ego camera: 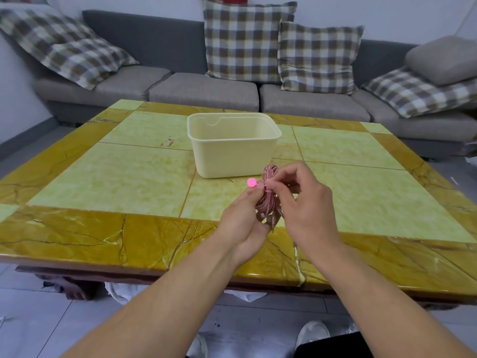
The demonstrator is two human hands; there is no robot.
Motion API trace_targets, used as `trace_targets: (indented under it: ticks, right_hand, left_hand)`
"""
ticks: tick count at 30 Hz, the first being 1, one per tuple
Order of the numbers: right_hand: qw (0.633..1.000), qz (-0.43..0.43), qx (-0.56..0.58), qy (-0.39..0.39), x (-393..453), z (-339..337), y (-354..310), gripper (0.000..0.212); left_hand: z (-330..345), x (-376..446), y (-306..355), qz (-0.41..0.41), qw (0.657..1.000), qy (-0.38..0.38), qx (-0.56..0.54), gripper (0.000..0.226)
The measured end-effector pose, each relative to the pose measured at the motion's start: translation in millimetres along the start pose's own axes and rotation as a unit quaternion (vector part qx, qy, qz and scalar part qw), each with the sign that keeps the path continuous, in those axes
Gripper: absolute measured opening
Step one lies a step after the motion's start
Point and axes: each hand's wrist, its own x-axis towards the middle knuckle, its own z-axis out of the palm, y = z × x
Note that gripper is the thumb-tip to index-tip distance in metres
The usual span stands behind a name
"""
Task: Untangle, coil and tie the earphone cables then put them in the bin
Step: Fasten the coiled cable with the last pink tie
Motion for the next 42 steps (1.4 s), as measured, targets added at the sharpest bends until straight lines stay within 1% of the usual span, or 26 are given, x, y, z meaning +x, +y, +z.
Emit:
trace_targets:
  ticks: [3, 5, 7, 11, 14, 16, 18, 19, 21, 24, 27, 29, 30, 32, 34, 35, 36, 38, 40, 42]
  right_hand:
    - [0.999, 0.026, 0.013, -0.034, 4, -2, 1, 0.013]
    - [0.998, 0.022, 0.013, -0.065, 4, -5, 2, 0.016]
    - [0.996, 0.008, -0.004, -0.085, 3, -7, 4, 0.018]
    - [0.995, -0.021, -0.027, -0.096, 5, -12, 8, 0.022]
    - [0.994, -0.025, -0.031, -0.104, 6, -15, 10, 0.027]
    - [0.994, -0.017, -0.023, -0.103, 7, -16, 12, 0.026]
    - [0.995, -0.010, -0.014, -0.099, 7, -18, 13, 0.023]
    - [0.995, -0.018, -0.018, -0.098, 7, -19, 14, 0.021]
    - [0.992, -0.061, -0.046, -0.101, 8, -19, 17, 0.018]
    - [0.979, -0.128, -0.081, -0.134, 10, -21, 23, 0.014]
    - [0.970, -0.149, -0.096, -0.167, 13, -26, 24, 0.012]
    - [0.962, -0.156, -0.118, -0.189, 13, -28, 23, 0.009]
    - [0.959, -0.147, -0.129, -0.204, 14, -29, 23, 0.008]
    - [0.952, -0.092, -0.143, -0.256, 14, -33, 22, 0.008]
    - [0.940, -0.031, -0.139, -0.310, 12, -37, 23, 0.009]
    - [0.938, -0.004, -0.122, -0.324, 11, -38, 23, 0.010]
    - [0.942, 0.019, -0.092, -0.323, 9, -38, 22, 0.011]
    - [0.954, 0.053, -0.015, -0.295, 7, -36, 22, 0.010]
    - [0.959, 0.067, 0.049, -0.272, 8, -35, 22, 0.010]
    - [0.959, 0.075, 0.077, -0.263, 10, -36, 22, 0.010]
  left_hand:
    - [-3, 3, -1, 0.014, 1.000, 0.020, 0.016, 0.020]
    - [-5, 4, -2, 0.017, 0.999, 0.024, 0.025, 0.022]
    - [-7, 5, -2, 0.015, 0.999, 0.028, 0.029, 0.018]
    - [-9, 6, -1, 0.012, 0.999, 0.034, 0.018, 0.014]
    - [-8, 5, -1, 0.007, 0.999, 0.032, 0.013, 0.022]
    - [-7, 4, -2, 0.012, 0.999, 0.033, 0.014, 0.022]
    - [-6, 4, -2, 0.018, 0.999, 0.039, 0.026, 0.016]
    - [-5, 3, -2, 0.020, 0.998, 0.044, 0.041, 0.014]
    - [-5, 3, -2, 0.015, 0.996, 0.052, 0.067, 0.015]
    - [-8, 2, 3, -0.028, 0.996, 0.039, 0.073, 0.015]
    - [-12, 1, 12, -0.110, 0.992, -0.016, 0.052, 0.018]
    - [-15, 2, 14, -0.139, 0.987, -0.040, 0.073, 0.020]
    - [-17, 4, 14, -0.136, 0.984, -0.043, 0.104, 0.021]
    - [-22, 7, 12, -0.100, 0.973, -0.037, 0.207, 0.022]
    - [-28, 11, 9, -0.056, 0.949, -0.042, 0.308, 0.025]
    - [-30, 11, 8, -0.045, 0.940, -0.043, 0.336, 0.025]
    - [-31, 11, 8, -0.045, 0.937, -0.044, 0.343, 0.026]
    - [-31, 11, 8, -0.066, 0.947, -0.056, 0.309, 0.027]
    - [-28, 9, 11, -0.093, 0.959, -0.074, 0.258, 0.023]
    - [-26, 8, 14, -0.108, 0.964, -0.088, 0.225, 0.021]
